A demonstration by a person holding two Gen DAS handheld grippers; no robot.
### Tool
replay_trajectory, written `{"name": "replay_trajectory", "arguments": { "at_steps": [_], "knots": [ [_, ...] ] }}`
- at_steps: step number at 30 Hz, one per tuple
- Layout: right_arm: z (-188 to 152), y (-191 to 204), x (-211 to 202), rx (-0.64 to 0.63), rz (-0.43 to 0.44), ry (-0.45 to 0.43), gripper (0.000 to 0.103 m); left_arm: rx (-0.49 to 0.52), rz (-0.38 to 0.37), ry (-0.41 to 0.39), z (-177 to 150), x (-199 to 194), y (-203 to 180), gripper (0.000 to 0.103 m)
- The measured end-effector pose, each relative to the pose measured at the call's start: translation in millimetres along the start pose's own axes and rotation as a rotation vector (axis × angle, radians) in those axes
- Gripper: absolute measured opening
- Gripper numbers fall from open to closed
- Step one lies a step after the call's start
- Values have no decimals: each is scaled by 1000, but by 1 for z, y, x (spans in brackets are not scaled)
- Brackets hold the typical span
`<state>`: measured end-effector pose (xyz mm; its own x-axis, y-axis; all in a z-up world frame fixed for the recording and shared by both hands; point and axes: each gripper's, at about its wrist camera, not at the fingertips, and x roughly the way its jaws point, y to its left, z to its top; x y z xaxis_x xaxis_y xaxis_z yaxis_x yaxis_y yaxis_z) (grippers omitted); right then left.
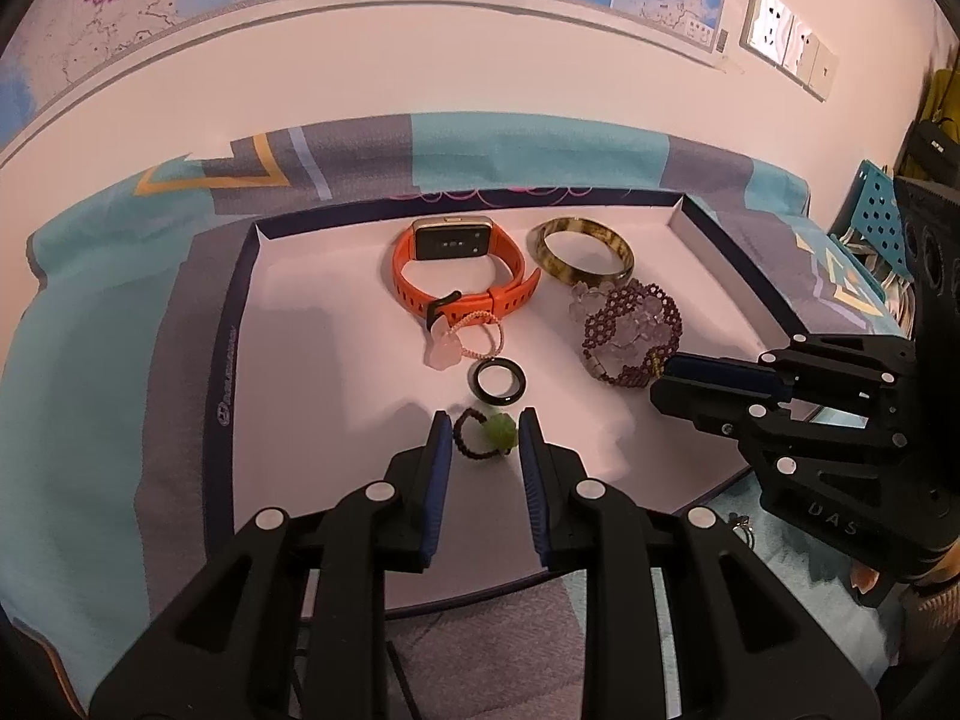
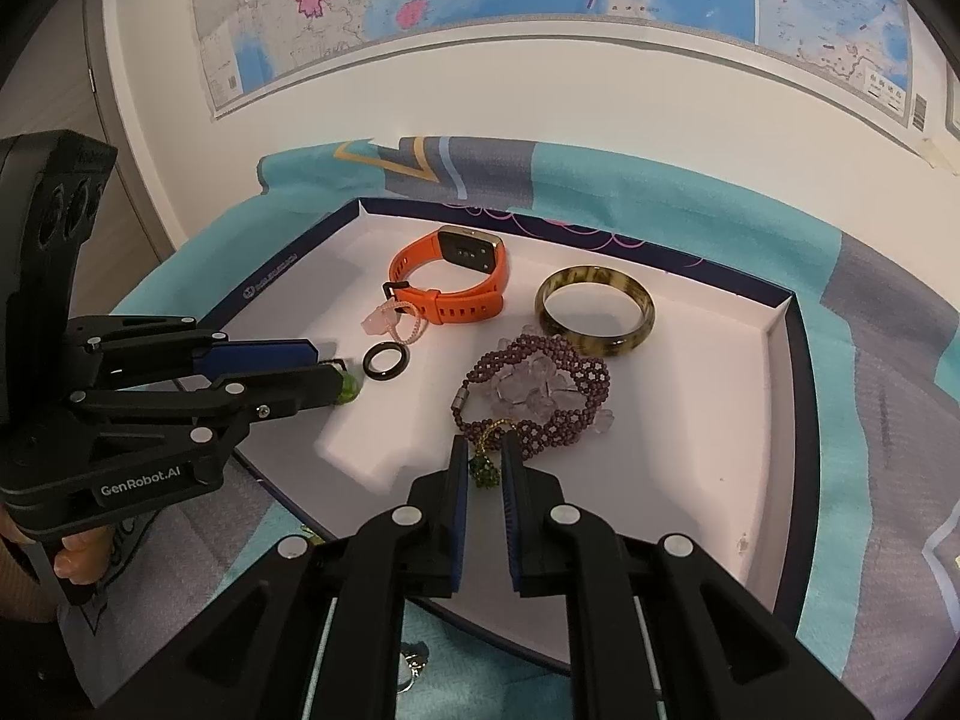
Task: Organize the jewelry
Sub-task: 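Lower both rings into the box and open both tools, then move both tools back out toward the rings on the cloth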
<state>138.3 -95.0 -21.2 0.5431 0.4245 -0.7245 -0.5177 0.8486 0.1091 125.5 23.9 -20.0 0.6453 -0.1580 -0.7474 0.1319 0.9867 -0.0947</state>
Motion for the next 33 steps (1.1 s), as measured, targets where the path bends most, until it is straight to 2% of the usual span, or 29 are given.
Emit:
{"name": "replay_trajectory", "arguments": {
  "at_steps": [6, 12, 15, 19, 23, 30, 32, 33],
  "knots": [
    [0, -5, -9, 24, 10, -23, 11, -13, 5, -31, -3, -14, 3, 27],
    [-12, 3, -40, 4, 91, -63, 13, -15, -15, -79, -14, -38, 8, 33],
    [-24, 20, -44, -34, 149, -37, 14, -17, -26, -91, -20, -47, 9, 36],
    [-36, 35, -30, -51, 164, 20, 24, -20, -35, -97, -28, -55, 10, 38],
    [-36, 38, -13, -10, 165, 54, 24, -22, -36, -98, -35, -60, 10, 40],
    [-33, 39, -9, 26, 156, 61, 23, -28, -46, -90, -42, -61, 11, 41],
    [-33, 39, -8, 27, 140, 63, 13, -23, -54, -90, -44, -61, 10, 41],
    [-33, 39, -8, 30, 144, 63, 13, -22, -56, -89, -44, -62, 9, 41]
  ]
}}
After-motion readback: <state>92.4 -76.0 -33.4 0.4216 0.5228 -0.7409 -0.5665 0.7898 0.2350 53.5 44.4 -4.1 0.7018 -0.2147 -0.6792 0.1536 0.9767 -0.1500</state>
